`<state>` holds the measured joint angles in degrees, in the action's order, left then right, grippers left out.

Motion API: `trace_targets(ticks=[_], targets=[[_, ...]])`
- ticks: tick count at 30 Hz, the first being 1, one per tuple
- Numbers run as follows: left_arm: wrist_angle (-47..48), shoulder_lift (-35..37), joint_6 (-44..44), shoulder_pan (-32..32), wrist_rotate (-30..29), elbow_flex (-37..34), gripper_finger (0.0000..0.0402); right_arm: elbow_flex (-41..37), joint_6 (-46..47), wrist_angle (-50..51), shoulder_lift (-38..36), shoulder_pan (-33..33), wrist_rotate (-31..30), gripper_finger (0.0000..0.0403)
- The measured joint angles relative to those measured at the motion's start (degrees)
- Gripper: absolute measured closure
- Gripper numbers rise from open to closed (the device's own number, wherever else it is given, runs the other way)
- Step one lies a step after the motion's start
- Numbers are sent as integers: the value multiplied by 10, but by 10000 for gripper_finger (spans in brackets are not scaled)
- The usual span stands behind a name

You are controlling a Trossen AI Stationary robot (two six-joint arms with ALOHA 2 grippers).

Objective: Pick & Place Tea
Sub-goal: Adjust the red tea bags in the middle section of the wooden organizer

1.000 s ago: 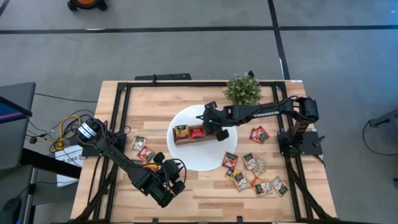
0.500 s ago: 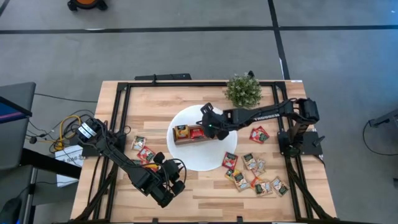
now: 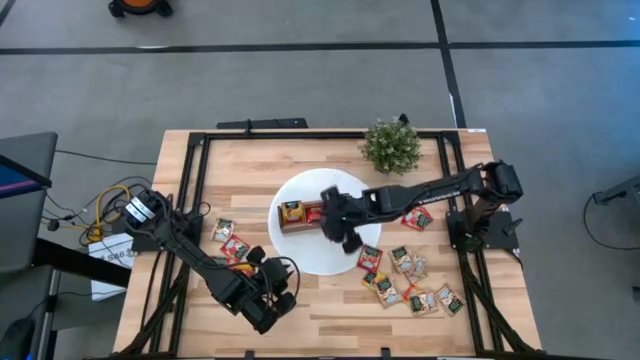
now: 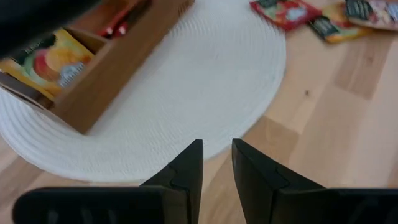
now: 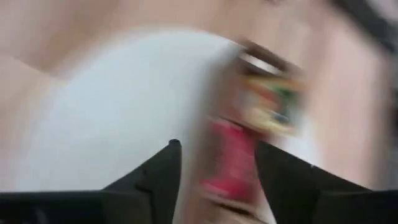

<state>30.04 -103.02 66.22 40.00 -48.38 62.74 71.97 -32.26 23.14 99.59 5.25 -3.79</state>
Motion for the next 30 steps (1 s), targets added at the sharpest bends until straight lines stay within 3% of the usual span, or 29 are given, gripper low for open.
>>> trace_targets(ticks=[3,11,16,25,30], targets=[[0,0,0,6,12,0,324,0,61,-18,1,2,54,183],[2,1,0,9,12,0,324,0,94,-78,56,-4,54,201],[4,1,1,9,12,0,324,2,94,-100,94,-11,41,226],[3,1,1,9,12,0,324,2,121,-77,94,-40,-5,306],[2,2,3,9,12,0,324,-1,110,-66,106,-49,-5,316]])
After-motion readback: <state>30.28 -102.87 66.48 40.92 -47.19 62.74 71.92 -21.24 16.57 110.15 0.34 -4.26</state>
